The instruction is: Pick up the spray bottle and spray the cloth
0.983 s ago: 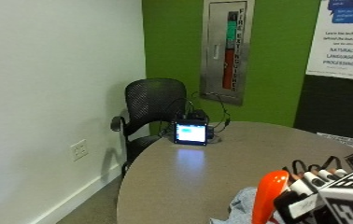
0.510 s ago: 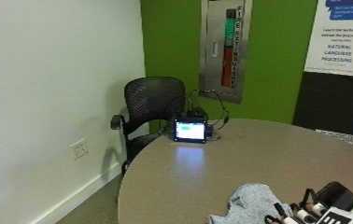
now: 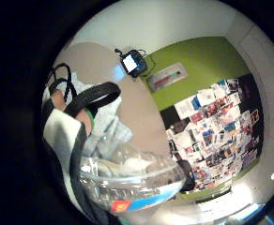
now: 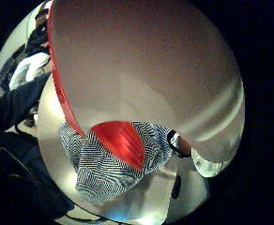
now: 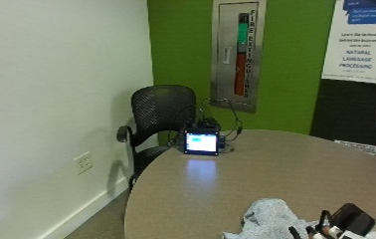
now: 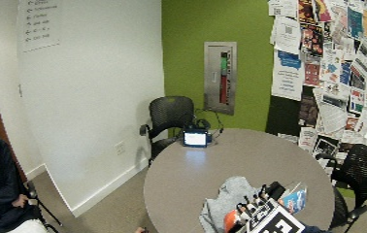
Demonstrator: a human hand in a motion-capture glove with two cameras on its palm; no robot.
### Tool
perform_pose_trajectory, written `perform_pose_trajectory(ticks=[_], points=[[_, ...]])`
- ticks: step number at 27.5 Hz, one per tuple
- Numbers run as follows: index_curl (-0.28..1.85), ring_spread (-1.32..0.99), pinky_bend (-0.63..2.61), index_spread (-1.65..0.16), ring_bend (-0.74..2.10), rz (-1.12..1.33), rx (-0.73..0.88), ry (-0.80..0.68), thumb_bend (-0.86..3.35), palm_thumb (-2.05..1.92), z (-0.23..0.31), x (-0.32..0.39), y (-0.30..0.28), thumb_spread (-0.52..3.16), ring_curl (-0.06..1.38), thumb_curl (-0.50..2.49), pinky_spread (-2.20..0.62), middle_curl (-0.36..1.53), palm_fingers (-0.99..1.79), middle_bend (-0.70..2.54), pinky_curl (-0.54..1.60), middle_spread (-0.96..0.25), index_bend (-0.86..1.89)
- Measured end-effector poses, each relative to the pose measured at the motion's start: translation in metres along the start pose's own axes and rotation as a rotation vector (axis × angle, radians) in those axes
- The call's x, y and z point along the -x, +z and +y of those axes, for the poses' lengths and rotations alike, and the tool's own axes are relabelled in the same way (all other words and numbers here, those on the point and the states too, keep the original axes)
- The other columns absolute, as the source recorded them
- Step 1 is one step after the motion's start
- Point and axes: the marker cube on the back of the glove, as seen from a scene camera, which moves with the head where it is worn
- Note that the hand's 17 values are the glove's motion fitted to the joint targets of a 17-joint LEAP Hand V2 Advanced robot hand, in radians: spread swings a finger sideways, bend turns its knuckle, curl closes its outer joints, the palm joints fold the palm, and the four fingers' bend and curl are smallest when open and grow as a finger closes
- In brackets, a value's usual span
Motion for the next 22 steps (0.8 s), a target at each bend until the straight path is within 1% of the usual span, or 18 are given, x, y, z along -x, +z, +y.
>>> perform_pose_trajectory(ticks=[6,9,16,22], points=[[0.61,-0.19,0.5,-0.3,0.71,-0.038,-0.022,0.029,-0.03,1.04,0.002,0.002,0.002,0.43,0.48,0.79,-0.28,0.56,1.29,0.64,0.43,-0.13,0.17],[0.62,-0.19,0.5,-0.3,0.71,-0.082,-0.048,0.077,-0.03,1.04,0.001,-0.001,-0.002,0.43,0.48,0.79,-0.29,0.55,1.29,0.63,0.43,-0.13,0.16],[0.62,-0.2,0.51,-0.3,0.7,-0.216,-0.155,0.246,-0.03,1.04,-0.023,-0.035,-0.025,0.43,0.48,0.79,-0.29,0.55,1.29,0.63,0.43,-0.13,0.16],[0.61,-0.2,0.51,-0.3,0.71,-0.408,-0.256,0.493,-0.03,1.04,-0.061,-0.079,-0.037,0.43,0.48,0.79,-0.29,0.55,1.29,0.63,0.43,-0.13,0.15]])
